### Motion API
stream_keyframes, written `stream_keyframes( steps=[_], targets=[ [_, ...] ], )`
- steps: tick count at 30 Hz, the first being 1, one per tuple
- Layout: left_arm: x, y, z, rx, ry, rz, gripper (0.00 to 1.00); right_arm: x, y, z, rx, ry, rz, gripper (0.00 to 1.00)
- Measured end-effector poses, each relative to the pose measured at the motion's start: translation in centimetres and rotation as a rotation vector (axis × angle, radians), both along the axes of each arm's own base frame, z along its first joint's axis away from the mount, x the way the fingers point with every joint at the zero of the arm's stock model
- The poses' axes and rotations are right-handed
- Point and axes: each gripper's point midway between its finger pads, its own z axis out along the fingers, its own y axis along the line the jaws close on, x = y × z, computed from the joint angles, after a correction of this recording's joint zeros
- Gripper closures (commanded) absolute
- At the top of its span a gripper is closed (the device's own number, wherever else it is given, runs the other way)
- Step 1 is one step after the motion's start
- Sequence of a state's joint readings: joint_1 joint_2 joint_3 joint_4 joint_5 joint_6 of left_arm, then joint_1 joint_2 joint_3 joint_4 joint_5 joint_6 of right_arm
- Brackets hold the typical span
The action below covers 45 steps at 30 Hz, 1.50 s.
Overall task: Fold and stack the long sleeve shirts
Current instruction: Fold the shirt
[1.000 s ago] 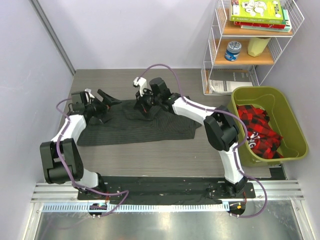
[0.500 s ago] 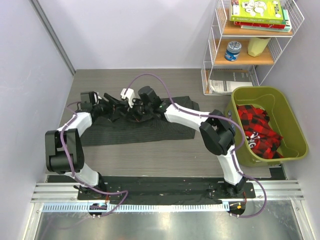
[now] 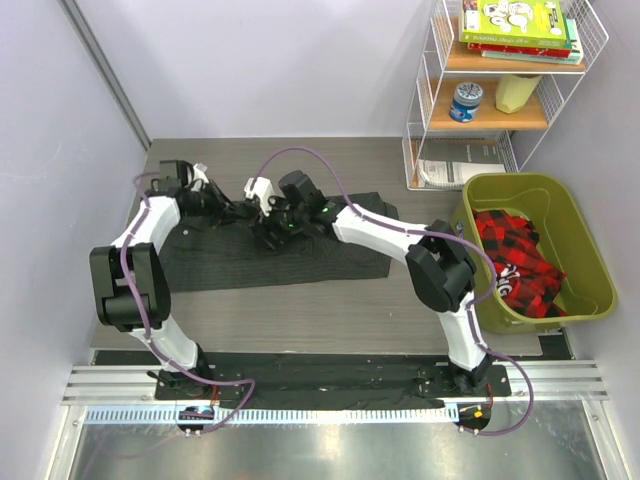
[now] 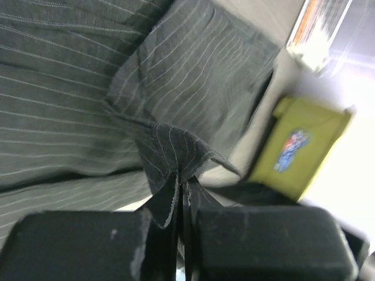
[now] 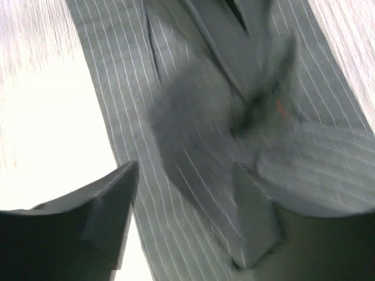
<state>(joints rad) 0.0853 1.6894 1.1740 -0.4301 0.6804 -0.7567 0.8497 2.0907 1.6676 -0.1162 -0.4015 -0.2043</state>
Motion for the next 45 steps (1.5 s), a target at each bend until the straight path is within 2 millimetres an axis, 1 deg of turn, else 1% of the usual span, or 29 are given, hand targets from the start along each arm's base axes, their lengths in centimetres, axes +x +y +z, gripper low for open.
stream_keyframes(
  steps=[1, 2, 5, 6, 8, 10, 11, 12, 13, 14, 16, 17, 18, 19, 21, 22, 24, 27, 28, 29, 31, 34, 37, 39, 40, 41, 43, 45],
  targets=[
    [-0.2, 0.3, 0.4, 0.034, -0.017, -0.04, 1.0, 0.0, -0.6, 0.1, -0.013, 0.01, 0.0, 0.13],
    [-0.4, 0.6, 0.9, 0.067, -0.037, -0.079, 1.0, 0.0, -1.4, 0.3, -0.026, 0.024, -0.003, 0.0],
    [-1.5, 1.3, 1.8, 0.172, -0.108, -0.228, 1.0, 0.5, -3.8, 1.7, -0.032, 0.061, -0.015, 0.0],
    [-2.2, 1.7, 2.0, 0.206, -0.125, -0.279, 1.0, 1.0, -5.1, 2.6, -0.027, 0.074, -0.027, 0.0],
    [-3.4, 2.3, 2.0, 0.258, -0.146, -0.364, 1.0, 2.2, -7.6, 3.8, -0.022, 0.094, -0.062, 0.0],
    [-4.7, 3.1, 1.7, 0.31, -0.153, -0.44, 1.0, 3.8, -10.4, 4.6, -0.016, 0.122, -0.114, 0.0],
    [-5.1, 3.5, 1.5, 0.328, -0.155, -0.466, 1.0, 4.5, -11.6, 4.8, -0.016, 0.137, -0.137, 0.01],
    [-5.6, 4.0, 1.2, 0.347, -0.157, -0.493, 1.0, 5.3, -13.1, 4.7, -0.018, 0.159, -0.167, 0.04],
    [-5.8, 4.4, 1.0, 0.363, -0.16, -0.515, 1.0, 5.8, -14.1, 4.5, -0.023, 0.176, -0.189, 0.07],
    [-6.0, 4.8, 0.8, 0.377, -0.17, -0.537, 1.0, 6.4, -15.6, 3.9, -0.035, 0.207, -0.221, 0.12],
    [-5.9, 5.5, 0.5, 0.392, -0.185, -0.57, 1.0, 6.9, -17.2, 2.8, -0.058, 0.254, -0.255, 0.18],
    [-5.7, 5.8, 0.5, 0.398, -0.199, -0.587, 1.0, 6.9, -17.6, 2.1, -0.071, 0.278, -0.265, 0.24],
    [-5.3, 6.0, 0.4, 0.404, -0.219, -0.605, 1.0, 6.8, -17.8, 1.4, -0.083, 0.297, -0.268, 0.27],
    [-5.1, 6.2, 0.3, 0.406, -0.235, -0.617, 1.0, 6.5, -17.8, 0.6, -0.098, 0.321, -0.267, 0.32],
    [-4.8, 6.6, 0.3, 0.412, -0.284, -0.655, 1.0, 5.9, -17.6, -0.9, -0.125, 0.366, -0.261, 0.34],
    [-4.8, 6.8, 0.4, 0.416, -0.308, -0.672, 1.0, 5.6, -17.5, -1.6, -0.138, 0.383, -0.257, 0.39],
    [-4.6, 7.3, 0.4, 0.424, -0.353, -0.697, 0.99, 5.2, -17.4, -2.7, -0.159, 0.41, -0.256, 0.41],
    [-4.6, 8.1, -0.1, 0.426, -0.405, -0.713, 0.81, 4.9, -17.4, -3.5, -0.178, 0.431, -0.258, 0.48],
    [-4.7, 8.5, -0.6, 0.429, -0.41, -0.715, 0.79, 4.8, -17.5, -3.5, -0.181, 0.433, -0.26, 0.52],
    [-5.0, 9.0, -1.3, 0.434, -0.402, -0.714, 0.76, 4.8, -17.5, -3.6, -0.184, 0.433, -0.263, 0.53],
    [-5.7, 9.9, -2.8, 0.45, -0.373, -0.715, 0.65, 4.9, -17.6, -3.6, -0.187, 0.432, -0.27, 0.54],
    [-6.4, 11.9, -5.4, 0.501, -0.285, -0.693, 0.58, 4.8, -17.8, -4.0, -0.195, 0.439, -0.275, 0.54],
    [-6.5, 14.3, -7.0, 0.523, -0.22, -0.627, 0.52, 4.4, -18.2, -4.6, -0.208, 0.456, -0.278, 0.55],
    [-6.6, 15.7, -7.1, 0.519, -0.204, -0.579, 0.5, 4.1, -18.4, -5.0, -0.218, 0.469, -0.279, 0.54],
    [-6.5, 16.3, -6.9, 0.509, -0.198, -0.55, 0.47, 3.8, -18.5, -5.3, -0.224, 0.478, -0.28, 0.54],
    [-6.2, 16.8, -6.6, 0.506, -0.201, -0.531, 0.46, 3.7, -18.6, -5.4, -0.228, 0.482, -0.28, 0.54],
    [-5.3, 16.8, -6.0, 0.484, -0.221, -0.512, 0.45, 3.6, -18.6, -5.5, -0.231, 0.485, -0.28, 0.54],
    [-4.5, 16.4, -5.6, 0.451, -0.231, -0.505, 0.46, 3.6, -18.6, -5.5, -0.232, 0.484, -0.28, 0.54]
  ],
)
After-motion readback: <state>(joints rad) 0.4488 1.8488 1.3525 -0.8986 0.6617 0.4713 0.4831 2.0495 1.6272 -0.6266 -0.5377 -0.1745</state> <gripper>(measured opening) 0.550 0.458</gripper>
